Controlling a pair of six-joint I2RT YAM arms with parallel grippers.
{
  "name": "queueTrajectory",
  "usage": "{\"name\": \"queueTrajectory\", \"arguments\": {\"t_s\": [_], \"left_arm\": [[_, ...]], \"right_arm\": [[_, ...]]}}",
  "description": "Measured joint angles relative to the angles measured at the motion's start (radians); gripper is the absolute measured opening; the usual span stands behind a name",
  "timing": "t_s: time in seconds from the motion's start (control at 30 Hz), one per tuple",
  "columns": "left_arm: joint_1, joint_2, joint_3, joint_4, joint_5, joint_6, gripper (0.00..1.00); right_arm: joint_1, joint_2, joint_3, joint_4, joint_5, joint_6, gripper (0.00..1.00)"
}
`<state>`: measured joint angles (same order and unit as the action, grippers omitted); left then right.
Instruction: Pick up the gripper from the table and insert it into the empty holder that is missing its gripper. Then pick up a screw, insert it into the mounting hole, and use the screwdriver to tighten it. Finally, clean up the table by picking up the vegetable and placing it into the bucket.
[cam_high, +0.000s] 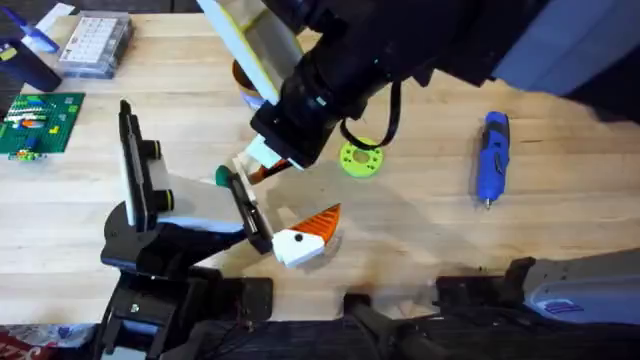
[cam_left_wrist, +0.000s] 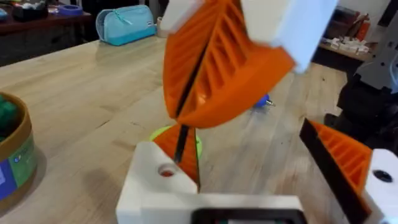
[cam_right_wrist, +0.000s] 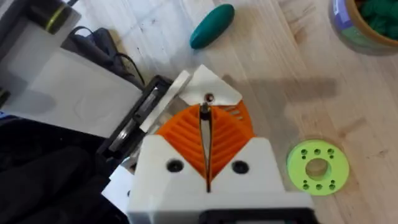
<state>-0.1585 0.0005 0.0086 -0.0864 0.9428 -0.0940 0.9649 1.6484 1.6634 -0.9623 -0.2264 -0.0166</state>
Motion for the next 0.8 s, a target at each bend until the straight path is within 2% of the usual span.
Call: {"name": "queueTrajectory", "arguments": {"t_s": [0.8], "left_arm": [[0.0,0.0,0.0,0.0,0.0,-0.007,0.995]], "right_arm": [[0.0,0.023,0.0,0.014,0.0,-0.018,0.005]]}}
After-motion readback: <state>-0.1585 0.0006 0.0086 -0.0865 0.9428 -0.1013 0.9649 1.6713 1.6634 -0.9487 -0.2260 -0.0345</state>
